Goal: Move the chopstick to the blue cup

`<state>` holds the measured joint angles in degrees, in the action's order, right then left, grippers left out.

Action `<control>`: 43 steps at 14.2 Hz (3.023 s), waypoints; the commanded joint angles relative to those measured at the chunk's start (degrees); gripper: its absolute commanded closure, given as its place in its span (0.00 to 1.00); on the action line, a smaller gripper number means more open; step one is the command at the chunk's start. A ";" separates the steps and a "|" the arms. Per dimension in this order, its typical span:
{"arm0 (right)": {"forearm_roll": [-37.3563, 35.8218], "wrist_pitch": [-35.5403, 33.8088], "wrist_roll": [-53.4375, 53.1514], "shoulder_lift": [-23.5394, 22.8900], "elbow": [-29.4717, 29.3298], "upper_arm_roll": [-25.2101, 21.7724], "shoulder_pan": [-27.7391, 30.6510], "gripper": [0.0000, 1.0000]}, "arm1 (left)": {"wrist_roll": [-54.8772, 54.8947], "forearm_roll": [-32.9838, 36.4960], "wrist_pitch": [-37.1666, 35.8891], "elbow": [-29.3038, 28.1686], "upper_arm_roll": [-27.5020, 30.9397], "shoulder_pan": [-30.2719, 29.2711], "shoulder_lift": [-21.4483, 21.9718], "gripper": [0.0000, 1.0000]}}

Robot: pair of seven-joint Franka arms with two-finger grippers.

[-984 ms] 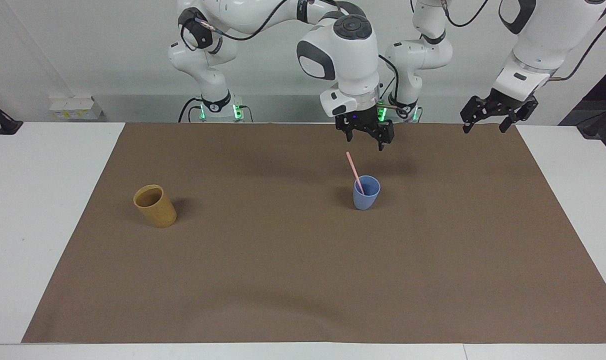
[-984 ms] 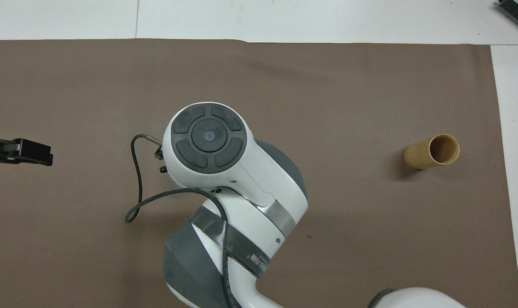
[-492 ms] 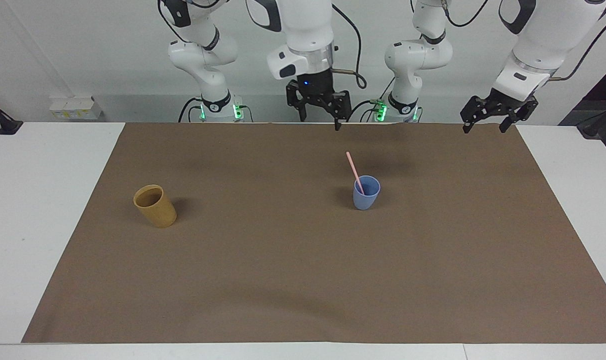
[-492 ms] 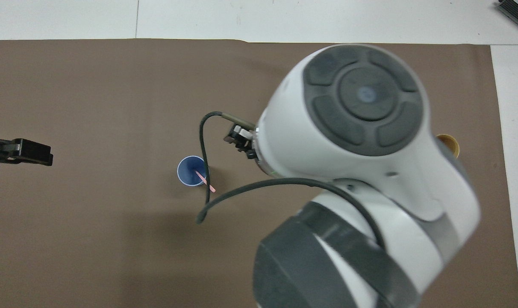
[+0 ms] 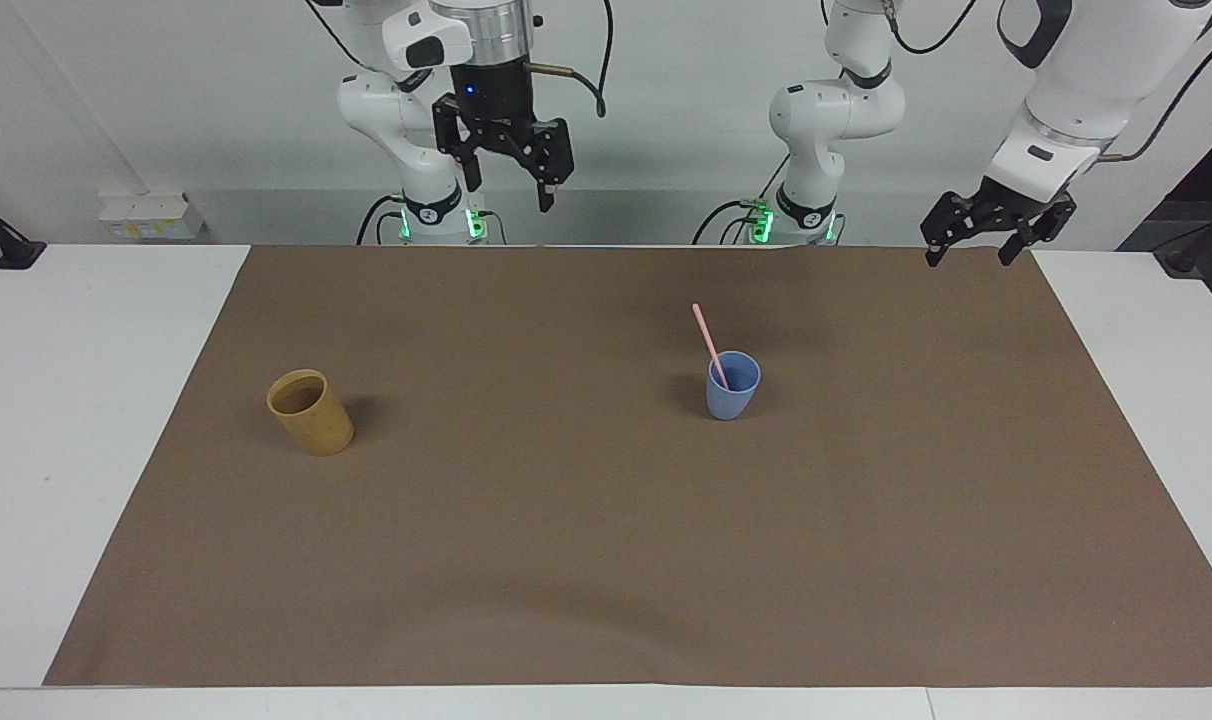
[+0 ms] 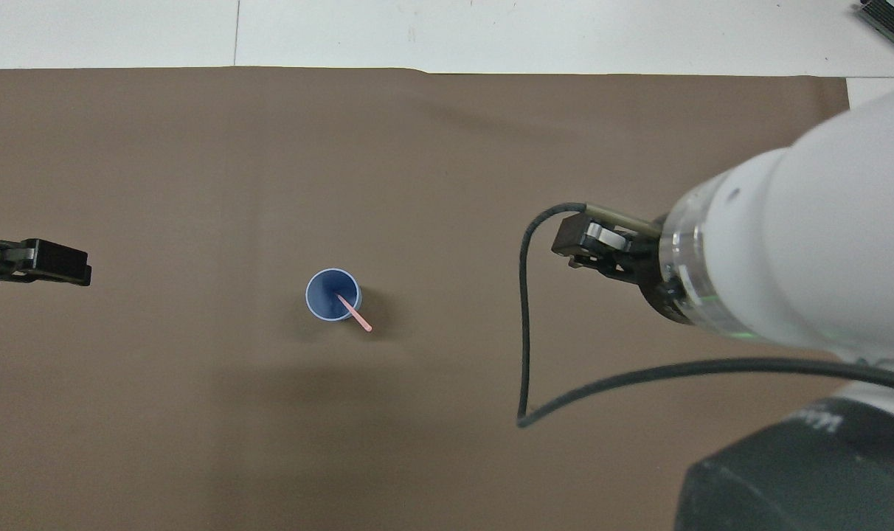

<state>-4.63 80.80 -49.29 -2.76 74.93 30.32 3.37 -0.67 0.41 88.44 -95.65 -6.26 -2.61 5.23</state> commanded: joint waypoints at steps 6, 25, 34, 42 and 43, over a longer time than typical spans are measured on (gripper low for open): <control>3.30 9.37 19.22 13.84 18.32 -4.39 8.76 0.00 | -0.47 -0.06 -0.99 0.81 -0.07 -0.29 0.05 0.00; 6.03 8.32 24.68 11.73 16.82 -7.30 12.10 0.00 | -0.47 -0.06 -0.99 0.81 -0.07 -0.20 0.05 0.00; 5.94 8.50 24.77 11.64 16.82 -7.74 12.45 0.00 | -0.47 -0.06 -0.90 0.81 0.02 -0.38 0.05 0.00; 5.86 8.94 28.19 11.11 15.51 -8.09 12.45 0.00 | -0.47 -0.06 -0.99 0.81 0.02 -0.38 0.05 0.00; 5.86 8.50 28.46 11.20 15.51 -8.87 11.67 0.00 | -0.47 -0.06 -0.99 0.81 0.02 -0.29 0.05 0.00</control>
<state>0.04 89.13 -23.54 8.43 90.93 22.04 14.63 -0.70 0.41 88.44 -95.64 -6.11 -2.63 5.23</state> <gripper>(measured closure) 0.000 0.000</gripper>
